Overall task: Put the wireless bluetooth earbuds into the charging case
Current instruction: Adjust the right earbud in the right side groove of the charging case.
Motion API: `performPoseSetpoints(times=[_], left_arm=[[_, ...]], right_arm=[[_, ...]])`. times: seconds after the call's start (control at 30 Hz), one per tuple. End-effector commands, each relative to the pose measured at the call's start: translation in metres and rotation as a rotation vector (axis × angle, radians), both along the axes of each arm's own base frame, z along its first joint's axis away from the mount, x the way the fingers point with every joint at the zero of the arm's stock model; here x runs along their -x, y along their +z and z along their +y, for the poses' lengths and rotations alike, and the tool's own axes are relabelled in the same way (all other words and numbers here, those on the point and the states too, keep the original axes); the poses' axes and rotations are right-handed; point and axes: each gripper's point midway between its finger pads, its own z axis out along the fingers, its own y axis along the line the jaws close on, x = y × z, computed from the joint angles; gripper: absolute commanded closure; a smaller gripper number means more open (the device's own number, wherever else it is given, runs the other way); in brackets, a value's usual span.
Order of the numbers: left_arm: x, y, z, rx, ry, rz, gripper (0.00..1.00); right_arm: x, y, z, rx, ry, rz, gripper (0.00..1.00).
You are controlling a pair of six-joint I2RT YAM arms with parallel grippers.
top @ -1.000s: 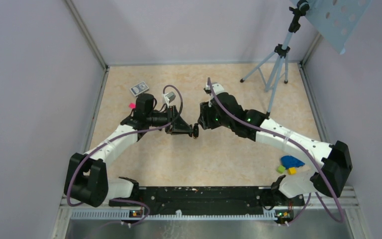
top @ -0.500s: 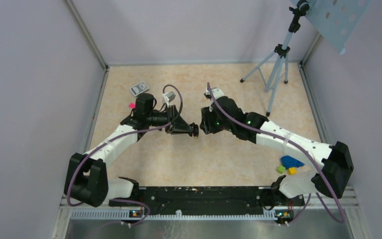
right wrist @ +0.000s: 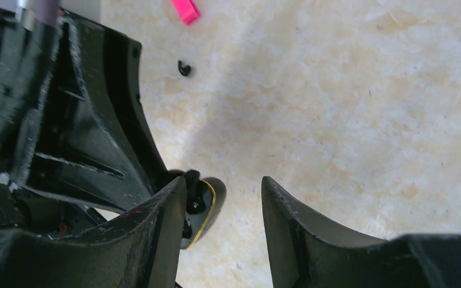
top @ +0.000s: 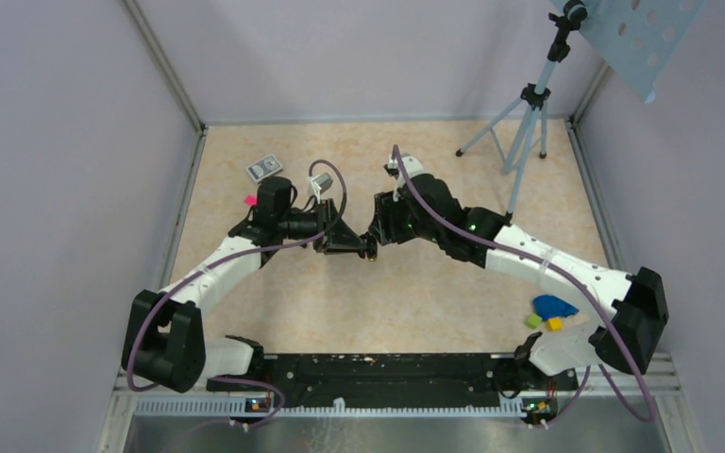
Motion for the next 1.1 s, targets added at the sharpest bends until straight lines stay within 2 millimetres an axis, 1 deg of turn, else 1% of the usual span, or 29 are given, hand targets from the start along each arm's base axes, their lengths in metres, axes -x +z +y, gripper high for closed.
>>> performPoseSetpoints(times=[0.0, 0.13, 0.33, 0.57, 1.07], left_arm=[[-0.003, 0.014, -0.002, 0.029, -0.013, -0.069, 1.00], [-0.002, 0.013, -0.002, 0.028, -0.014, -0.066, 1.00], [-0.002, 0.015, -0.002, 0.031, -0.017, -0.071, 1.00], [-0.002, 0.014, -0.002, 0.031, -0.017, -0.072, 1.00], [-0.004, 0.013, -0.003, 0.030, -0.017, -0.067, 1.00]], right_arm=[[-0.008, 0.036, 0.023, -0.089, 0.023, -0.071, 0.51], [-0.012, 0.037, 0.030, -0.091, 0.025, -0.072, 0.50], [-0.014, 0.019, 0.035, -0.044, 0.034, -0.036, 0.50], [-0.013, 0.007, 0.026, -0.007, 0.012, -0.023, 0.50], [-0.008, 0.006, 0.007, 0.018, -0.022, -0.031, 0.52]])
